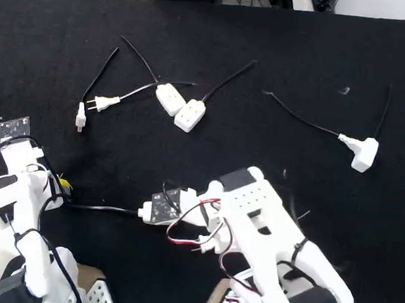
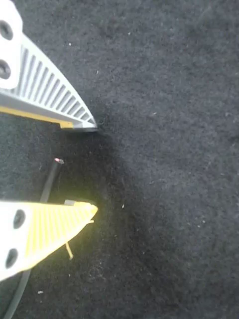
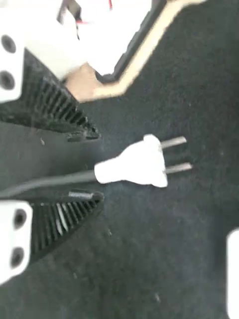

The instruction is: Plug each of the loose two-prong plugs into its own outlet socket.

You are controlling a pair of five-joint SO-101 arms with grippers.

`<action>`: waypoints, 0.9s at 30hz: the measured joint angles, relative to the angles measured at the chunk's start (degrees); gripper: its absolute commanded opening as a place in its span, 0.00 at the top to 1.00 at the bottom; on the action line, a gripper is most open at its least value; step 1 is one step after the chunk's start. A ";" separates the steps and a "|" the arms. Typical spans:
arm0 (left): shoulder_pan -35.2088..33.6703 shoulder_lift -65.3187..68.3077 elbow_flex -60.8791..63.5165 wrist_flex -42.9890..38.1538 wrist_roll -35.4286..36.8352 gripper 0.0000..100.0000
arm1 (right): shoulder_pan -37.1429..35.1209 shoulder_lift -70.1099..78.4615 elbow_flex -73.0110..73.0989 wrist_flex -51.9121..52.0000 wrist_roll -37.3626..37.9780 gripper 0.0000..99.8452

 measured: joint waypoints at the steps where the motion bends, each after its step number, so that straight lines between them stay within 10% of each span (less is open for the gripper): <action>1: 0.00 0.00 0.00 0.00 0.00 0.77 | 0.00 0.44 0.00 -1.05 0.35 0.84; 27: 0.00 0.00 0.00 0.00 0.00 0.77 | 0.26 -0.09 7.65 -16.09 1.23 0.99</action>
